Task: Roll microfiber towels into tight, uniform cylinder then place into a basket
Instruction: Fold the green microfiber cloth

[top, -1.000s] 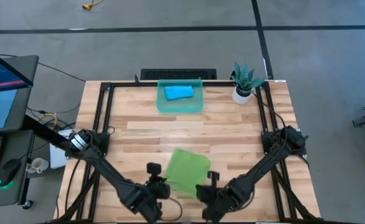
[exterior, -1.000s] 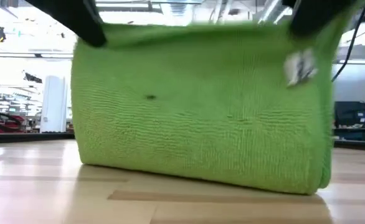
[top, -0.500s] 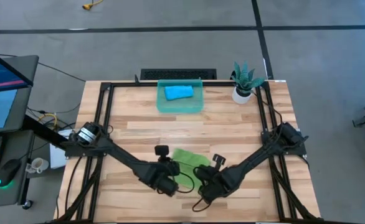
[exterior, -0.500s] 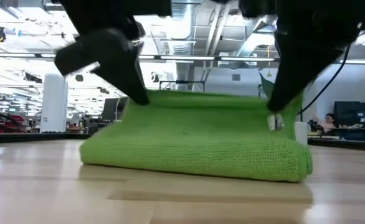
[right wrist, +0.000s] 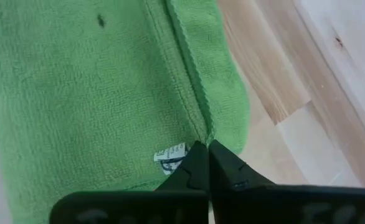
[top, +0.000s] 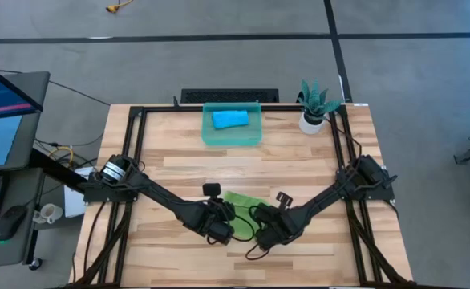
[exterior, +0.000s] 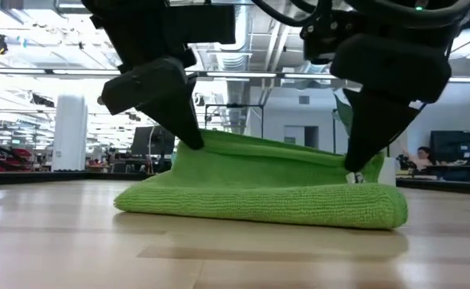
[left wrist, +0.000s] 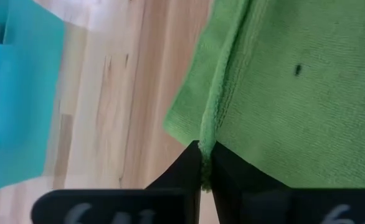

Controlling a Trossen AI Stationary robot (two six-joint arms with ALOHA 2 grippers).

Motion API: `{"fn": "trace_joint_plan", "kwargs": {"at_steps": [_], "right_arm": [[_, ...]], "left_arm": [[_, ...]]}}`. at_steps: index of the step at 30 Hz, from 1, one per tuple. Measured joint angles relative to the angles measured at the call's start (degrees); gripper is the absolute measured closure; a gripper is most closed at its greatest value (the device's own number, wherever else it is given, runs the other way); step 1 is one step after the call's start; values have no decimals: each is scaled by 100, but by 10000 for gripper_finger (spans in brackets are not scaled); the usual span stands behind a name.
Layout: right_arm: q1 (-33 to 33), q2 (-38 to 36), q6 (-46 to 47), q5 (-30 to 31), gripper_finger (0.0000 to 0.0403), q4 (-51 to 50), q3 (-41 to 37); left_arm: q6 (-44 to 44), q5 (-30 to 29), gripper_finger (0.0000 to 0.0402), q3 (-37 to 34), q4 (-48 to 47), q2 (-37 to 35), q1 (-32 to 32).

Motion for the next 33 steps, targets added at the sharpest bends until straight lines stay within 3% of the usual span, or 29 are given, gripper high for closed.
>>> {"fn": "trace_joint_plan", "kwargs": {"at_steps": [12, 21, 27, 33], "right_arm": [[-90, 0, -48, -130, 384, -2, 0], [-149, 0, -153, -134, 317, 5, 0], [-339, 0, -191, -223, 273, -32, 18], [-419, 0, -353, -438, 253, -575, 357]], "left_arm": [[-118, 14, 327, -2, -5, 0, 24], [-126, 18, 277, -2, 9, 0, 24], [-151, 23, 269, -2, 28, 0, 24], [-112, 408, 268, -2, 26, 0, -9]]}}
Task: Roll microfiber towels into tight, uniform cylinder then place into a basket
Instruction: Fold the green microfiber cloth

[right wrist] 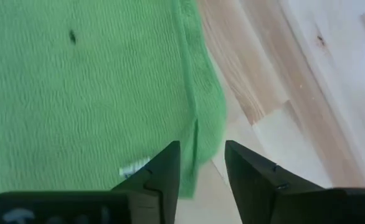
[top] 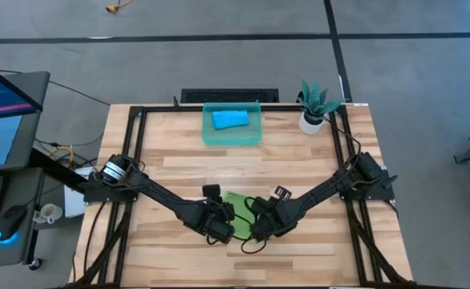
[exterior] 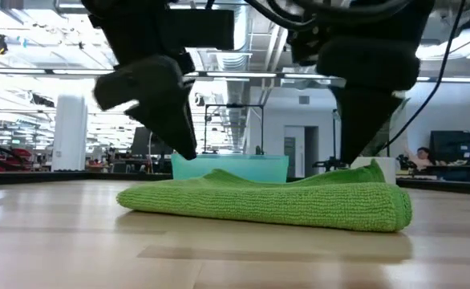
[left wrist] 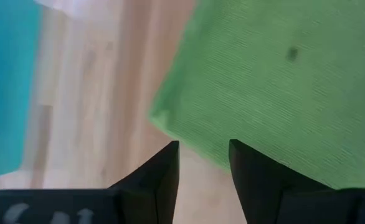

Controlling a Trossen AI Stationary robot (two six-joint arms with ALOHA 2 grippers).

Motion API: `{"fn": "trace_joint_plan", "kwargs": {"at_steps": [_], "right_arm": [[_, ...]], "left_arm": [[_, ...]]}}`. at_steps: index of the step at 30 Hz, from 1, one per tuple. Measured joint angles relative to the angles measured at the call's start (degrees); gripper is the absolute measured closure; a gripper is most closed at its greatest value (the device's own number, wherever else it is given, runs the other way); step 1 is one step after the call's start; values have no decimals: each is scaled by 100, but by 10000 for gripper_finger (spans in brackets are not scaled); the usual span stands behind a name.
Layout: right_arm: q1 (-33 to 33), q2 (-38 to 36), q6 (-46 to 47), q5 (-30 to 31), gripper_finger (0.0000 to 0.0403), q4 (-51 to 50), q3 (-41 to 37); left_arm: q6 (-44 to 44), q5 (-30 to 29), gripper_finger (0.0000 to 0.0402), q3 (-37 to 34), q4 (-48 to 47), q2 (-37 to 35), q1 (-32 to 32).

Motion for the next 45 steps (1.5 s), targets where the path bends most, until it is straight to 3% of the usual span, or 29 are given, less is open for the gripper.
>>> {"fn": "trace_joint_plan", "kwargs": {"at_steps": [10, 18, 22, 25, 31, 37, 45], "right_arm": [[806, -2, 296, 283, 261, -737, 257], [1610, -2, 642, 396, 266, 149, 257], [1989, -2, 35, 934, 267, 670, 202], [2160, -2, -438, 1707, 268, 921, 200], [2202, -2, -1309, 2697, 269, 1606, 200], [2054, -2, -1645, 2505, 267, 1934, 200], [1639, -2, -1651, 1563, 269, 1941, 200]], "left_arm": [[281, 233, 268, 0, -1, 0, -574], [566, 206, 268, -42, 464, 0, -1109], [1041, 195, 268, -283, 1064, 2, -1462], [935, 113, 268, -504, 1457, 2, -1656], [791, -508, 268, -772, 1672, 4, -1805], [870, -541, 268, -791, 1524, 4, -1702], [271, -835, 268, -794, 46, -625, -1767]]}}
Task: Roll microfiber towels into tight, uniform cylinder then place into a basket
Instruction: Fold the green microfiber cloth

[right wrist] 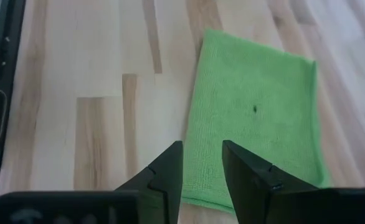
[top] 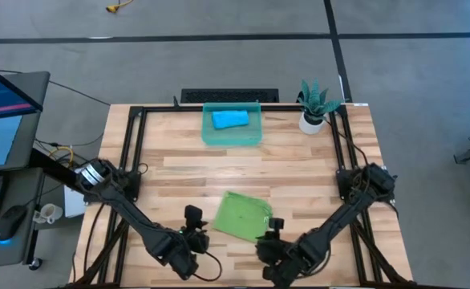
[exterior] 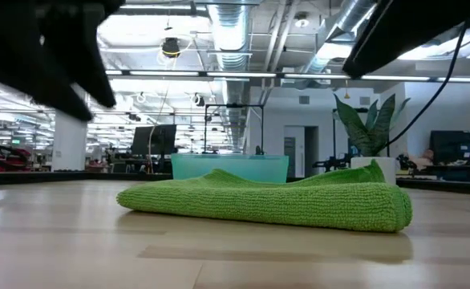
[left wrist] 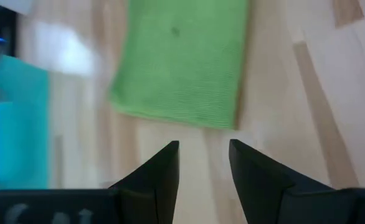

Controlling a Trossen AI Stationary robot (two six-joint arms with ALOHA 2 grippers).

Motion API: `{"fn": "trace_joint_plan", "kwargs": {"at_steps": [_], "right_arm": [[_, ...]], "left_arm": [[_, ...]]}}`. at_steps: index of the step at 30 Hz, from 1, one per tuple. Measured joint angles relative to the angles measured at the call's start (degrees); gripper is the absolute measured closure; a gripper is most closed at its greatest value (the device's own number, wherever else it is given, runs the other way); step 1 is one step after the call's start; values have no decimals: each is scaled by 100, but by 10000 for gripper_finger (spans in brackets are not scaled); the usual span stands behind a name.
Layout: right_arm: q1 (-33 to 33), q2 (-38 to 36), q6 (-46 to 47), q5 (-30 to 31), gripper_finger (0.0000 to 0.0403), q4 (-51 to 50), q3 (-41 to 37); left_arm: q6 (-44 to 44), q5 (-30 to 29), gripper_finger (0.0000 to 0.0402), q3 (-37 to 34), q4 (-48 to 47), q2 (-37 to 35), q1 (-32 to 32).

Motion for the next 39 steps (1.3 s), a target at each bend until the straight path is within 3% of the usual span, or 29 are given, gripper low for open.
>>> {"fn": "trace_joint_plan", "kwargs": {"at_steps": [3, 6, 9, 14, 17, 21, 25, 34, 39], "right_arm": [[-213, 0, 2, -239, 268, 17, 0], [-429, 0, 1, -623, 267, 86, 0], [-531, 0, -8, -1035, 267, 130, 0], [-392, 0, -11, -1136, 267, 90, 0], [-209, 0, -16, -757, 272, 20, 0], [87, 0, -9, 454, 281, -84, -2], [216, 39, 51, 1260, 289, 113, -145], [158, 44, 102, 1447, 309, 1663, -1051], [-11, 45, 11, 1216, 328, 2456, -1473]], "left_arm": [[125, -132, 268, -66, 6, -354, -20], [415, -138, 269, -420, 637, -720, 22], [738, 104, 269, -1157, 1820, -1058, 82], [1246, 737, 269, -2447, 4285, -1391, 260], [1530, 1116, 269, -2982, 5869, -1395, 428], [1713, 1454, 269, -3351, 7231, -1285, 711], [1572, 1487, 269, -3371, 7505, -1081, 967], [1345, 1595, 269, -3320, 7612, -577, 1123], [1254, 1620, 269, -3318, 7579, -578, 1127]]}}
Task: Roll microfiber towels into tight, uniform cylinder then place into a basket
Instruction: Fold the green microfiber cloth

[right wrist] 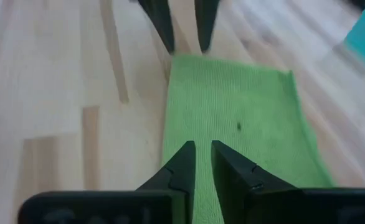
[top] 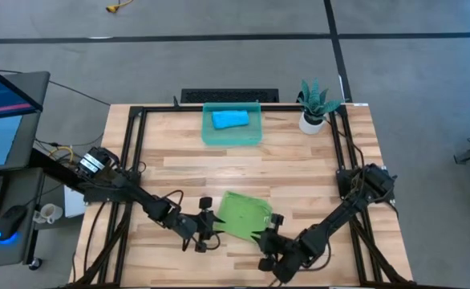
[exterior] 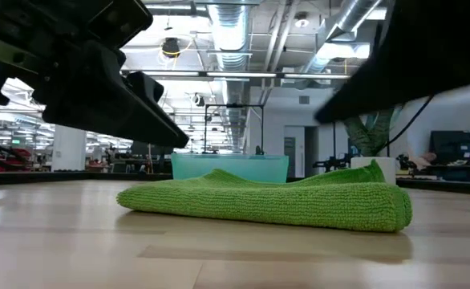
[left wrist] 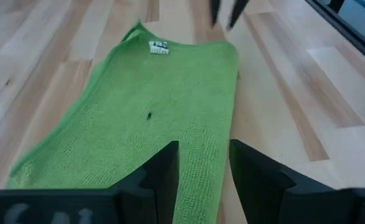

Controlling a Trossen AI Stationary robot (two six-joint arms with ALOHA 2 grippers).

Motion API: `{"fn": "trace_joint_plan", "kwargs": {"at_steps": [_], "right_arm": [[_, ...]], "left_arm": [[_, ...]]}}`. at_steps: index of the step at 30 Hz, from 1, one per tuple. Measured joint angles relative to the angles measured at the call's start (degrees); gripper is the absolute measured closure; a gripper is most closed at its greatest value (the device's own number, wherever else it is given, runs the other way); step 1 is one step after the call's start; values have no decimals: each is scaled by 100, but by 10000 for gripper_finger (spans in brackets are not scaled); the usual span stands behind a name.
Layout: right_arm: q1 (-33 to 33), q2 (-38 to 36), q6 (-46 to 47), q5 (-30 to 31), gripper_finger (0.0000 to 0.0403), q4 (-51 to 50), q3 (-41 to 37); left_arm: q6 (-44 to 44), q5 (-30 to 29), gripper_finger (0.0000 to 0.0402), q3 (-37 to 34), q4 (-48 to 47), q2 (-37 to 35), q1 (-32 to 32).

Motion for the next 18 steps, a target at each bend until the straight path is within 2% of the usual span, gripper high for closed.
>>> {"fn": "trace_joint_plan", "kwargs": {"at_steps": [8, 13, 18], "right_arm": [[-195, 1, -160, -828, 370, 1353, -753], [-290, 1, 31, -1310, 397, 1412, -940], [-334, 1, 164, -1637, 388, 1546, -1066]], "left_arm": [[-343, 40, 269, 2, -455, -4, 119], [-585, 74, 269, 1, -639, -4, 203], [-899, 134, 269, 0, -889, -4, 317]]}}
